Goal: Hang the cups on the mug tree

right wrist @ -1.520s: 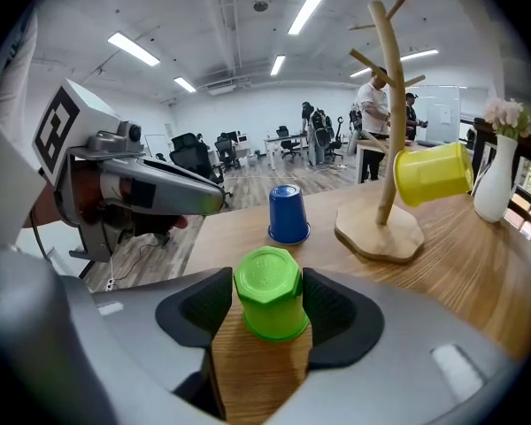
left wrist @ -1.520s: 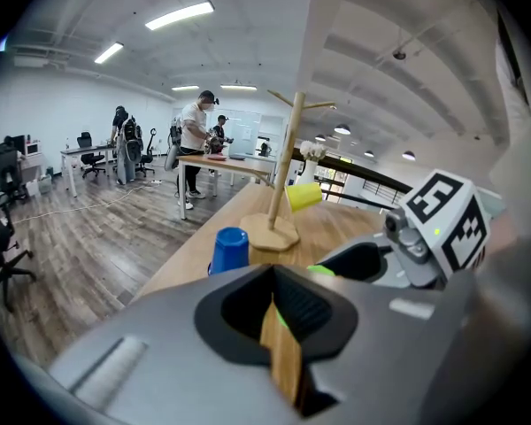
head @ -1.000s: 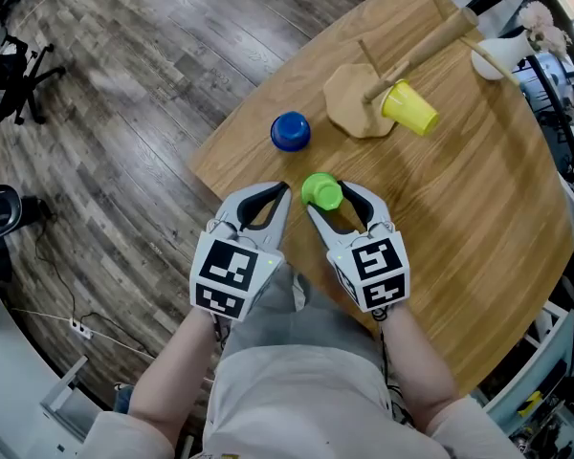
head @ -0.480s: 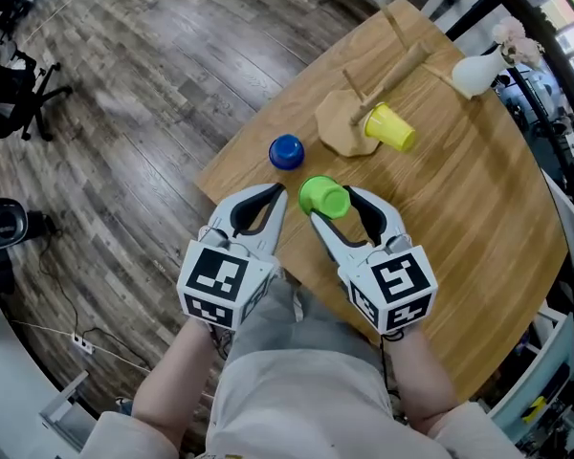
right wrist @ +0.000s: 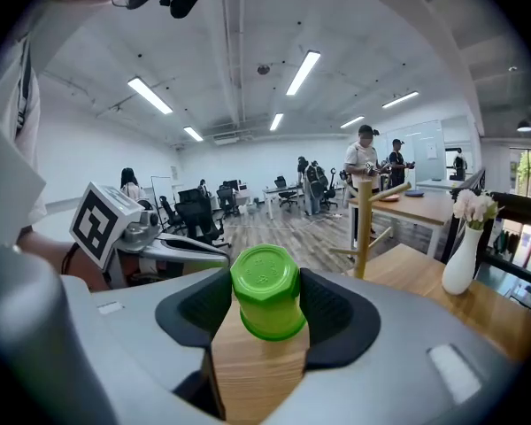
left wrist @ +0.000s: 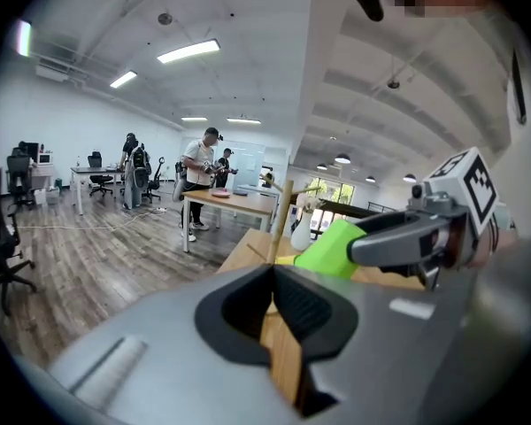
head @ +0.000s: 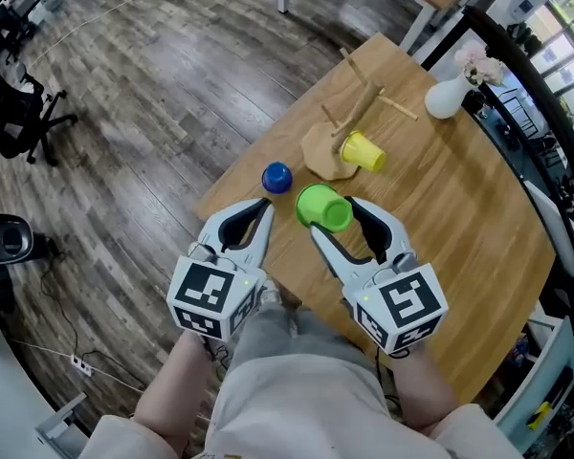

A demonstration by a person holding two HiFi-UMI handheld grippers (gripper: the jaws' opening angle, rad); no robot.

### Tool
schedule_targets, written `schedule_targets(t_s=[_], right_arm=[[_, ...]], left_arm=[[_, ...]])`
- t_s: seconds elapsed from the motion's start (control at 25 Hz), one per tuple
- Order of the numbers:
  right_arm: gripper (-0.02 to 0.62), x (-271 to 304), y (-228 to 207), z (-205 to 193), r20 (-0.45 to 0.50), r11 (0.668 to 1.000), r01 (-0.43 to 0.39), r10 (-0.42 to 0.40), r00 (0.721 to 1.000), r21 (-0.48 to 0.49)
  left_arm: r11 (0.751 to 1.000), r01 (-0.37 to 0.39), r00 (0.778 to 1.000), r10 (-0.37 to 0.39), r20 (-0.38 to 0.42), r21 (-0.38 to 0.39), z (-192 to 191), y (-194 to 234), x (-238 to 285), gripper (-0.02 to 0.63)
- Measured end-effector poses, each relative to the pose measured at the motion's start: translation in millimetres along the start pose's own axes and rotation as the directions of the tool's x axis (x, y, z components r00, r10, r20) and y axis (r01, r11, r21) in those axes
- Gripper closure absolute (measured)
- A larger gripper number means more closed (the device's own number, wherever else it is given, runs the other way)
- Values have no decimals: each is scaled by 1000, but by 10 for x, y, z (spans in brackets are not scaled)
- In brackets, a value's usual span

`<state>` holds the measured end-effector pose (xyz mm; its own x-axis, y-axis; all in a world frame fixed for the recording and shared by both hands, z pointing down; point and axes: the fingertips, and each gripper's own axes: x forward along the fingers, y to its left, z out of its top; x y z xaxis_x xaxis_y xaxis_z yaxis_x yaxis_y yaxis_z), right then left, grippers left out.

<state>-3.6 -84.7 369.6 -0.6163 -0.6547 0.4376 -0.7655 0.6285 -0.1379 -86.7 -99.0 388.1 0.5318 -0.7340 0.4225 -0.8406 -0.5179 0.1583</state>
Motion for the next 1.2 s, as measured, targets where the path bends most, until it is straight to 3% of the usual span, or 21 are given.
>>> schedule_targets(t_s=[0.48,0.92,1.2], right_arm=[[350,-639,118,372,81,999,43,-42,996,-10],[350,-751,258,303,69,999,40,-38,997,-16],[350,-753,262,358,115,998,11,-17,993,55]], left_arm=[[997,33,997,-38,74,72,549,-420,-373,604],[994,65,996,-70,52,91,452,-567,-512,604],[995,52,997,-57,49,90,430,-515,-527,604]])
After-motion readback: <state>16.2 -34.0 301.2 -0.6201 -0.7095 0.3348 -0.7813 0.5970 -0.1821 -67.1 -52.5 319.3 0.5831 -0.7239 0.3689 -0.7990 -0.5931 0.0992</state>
